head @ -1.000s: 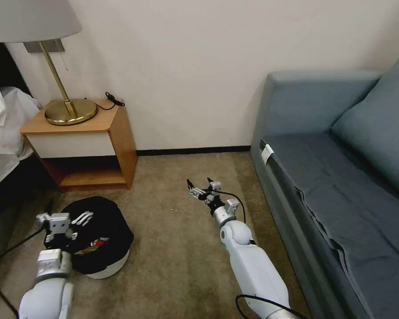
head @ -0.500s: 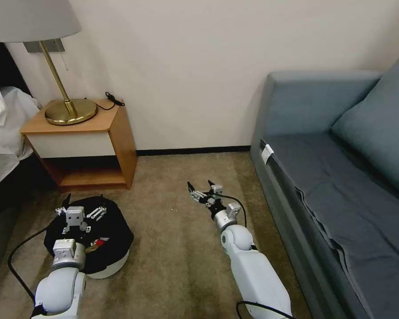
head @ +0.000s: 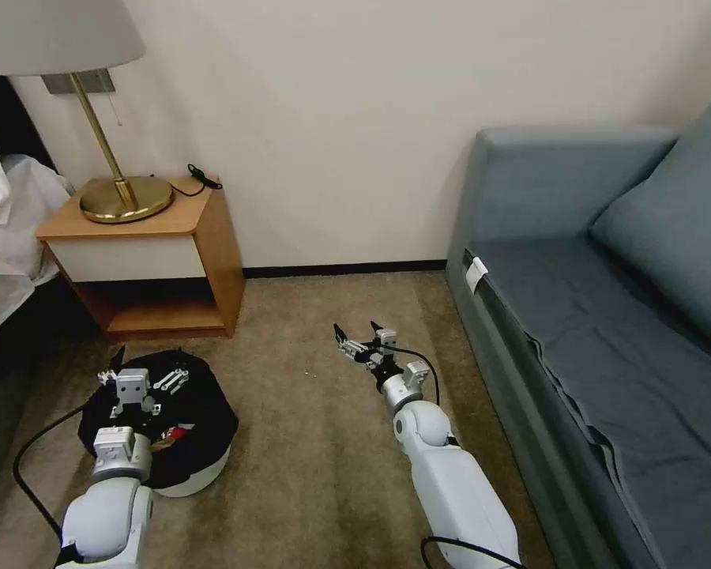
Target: Pick up the trash bin, then pick up the garbage on the floor and place it into the trash bin.
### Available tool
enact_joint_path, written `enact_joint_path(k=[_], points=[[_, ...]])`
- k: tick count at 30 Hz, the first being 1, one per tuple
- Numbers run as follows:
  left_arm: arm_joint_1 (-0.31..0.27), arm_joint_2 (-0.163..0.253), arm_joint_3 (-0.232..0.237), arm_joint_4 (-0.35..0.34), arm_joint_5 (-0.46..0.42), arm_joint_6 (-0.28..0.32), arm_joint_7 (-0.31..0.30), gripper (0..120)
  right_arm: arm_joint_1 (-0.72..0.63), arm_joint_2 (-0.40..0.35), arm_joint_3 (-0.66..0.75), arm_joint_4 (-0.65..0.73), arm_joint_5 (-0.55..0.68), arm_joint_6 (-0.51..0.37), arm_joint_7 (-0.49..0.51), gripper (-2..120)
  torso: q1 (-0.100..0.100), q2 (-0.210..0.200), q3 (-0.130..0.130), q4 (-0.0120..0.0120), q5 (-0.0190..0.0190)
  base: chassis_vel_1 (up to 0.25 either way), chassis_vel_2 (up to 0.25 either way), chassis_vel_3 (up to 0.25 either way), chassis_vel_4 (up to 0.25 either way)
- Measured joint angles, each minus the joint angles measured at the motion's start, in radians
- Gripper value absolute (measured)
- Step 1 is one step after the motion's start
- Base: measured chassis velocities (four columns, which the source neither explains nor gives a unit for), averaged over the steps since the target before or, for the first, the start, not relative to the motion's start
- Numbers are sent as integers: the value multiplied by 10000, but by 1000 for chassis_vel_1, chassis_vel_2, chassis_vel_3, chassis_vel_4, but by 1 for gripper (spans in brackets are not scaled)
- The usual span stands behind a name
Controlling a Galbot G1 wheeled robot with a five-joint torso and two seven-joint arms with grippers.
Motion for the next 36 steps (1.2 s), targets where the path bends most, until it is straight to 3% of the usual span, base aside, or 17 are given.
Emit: enact_joint_path(k=[36], points=[[4,-1,-10,-10,-6,7,-12,100,9,0,-1,-12,-9,7,-7,100,0,0,0,0,0,0,0,0,0]])
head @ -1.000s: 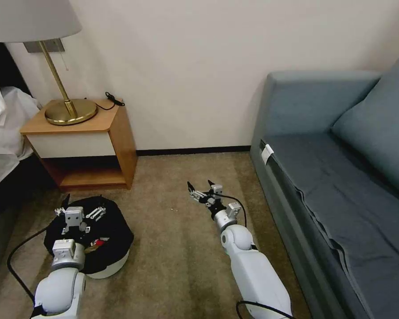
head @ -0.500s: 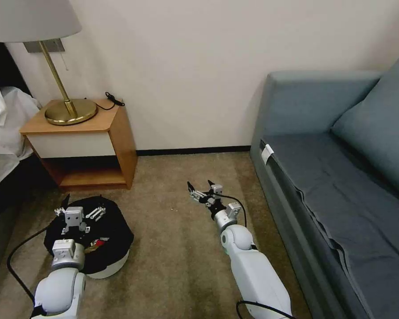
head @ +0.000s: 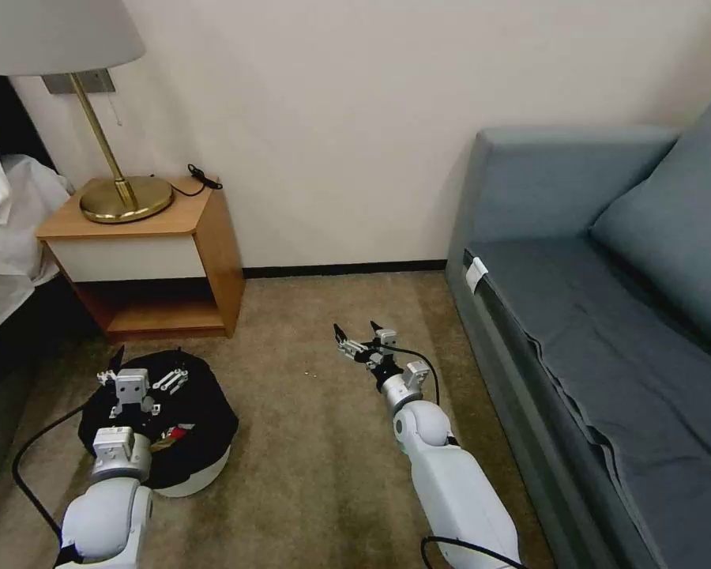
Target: Pick up the trash bin, then pick up the garbage on the floor and place it into the trash bin.
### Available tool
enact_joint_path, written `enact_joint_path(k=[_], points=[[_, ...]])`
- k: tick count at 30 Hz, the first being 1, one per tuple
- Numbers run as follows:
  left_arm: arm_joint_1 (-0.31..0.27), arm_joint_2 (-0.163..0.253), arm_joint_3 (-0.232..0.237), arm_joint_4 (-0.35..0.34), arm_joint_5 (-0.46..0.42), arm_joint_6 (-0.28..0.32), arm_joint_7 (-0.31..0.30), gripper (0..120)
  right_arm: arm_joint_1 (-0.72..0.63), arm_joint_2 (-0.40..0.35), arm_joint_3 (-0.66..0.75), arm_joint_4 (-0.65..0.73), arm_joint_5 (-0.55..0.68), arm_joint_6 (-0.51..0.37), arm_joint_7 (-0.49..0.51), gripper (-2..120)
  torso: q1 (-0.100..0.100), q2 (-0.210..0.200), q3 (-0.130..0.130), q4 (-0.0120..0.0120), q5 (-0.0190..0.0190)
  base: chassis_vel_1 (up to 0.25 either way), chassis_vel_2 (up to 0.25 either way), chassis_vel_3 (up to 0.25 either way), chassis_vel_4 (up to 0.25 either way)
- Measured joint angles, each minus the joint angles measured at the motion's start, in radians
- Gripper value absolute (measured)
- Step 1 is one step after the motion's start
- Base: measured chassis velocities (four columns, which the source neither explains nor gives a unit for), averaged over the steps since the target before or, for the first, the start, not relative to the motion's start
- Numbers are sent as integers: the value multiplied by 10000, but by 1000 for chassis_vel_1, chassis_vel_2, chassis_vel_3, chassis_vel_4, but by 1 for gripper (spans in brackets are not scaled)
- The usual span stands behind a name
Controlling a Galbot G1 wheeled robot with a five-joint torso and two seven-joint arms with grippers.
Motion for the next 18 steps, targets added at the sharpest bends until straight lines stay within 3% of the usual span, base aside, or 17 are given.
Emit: enact_joint_path(k=[18], points=[[0,0,0,-1,0,0,0,100,0,0,0,-1,0,0,-1,100,0,0,0,0,0,0,0,0,0]])
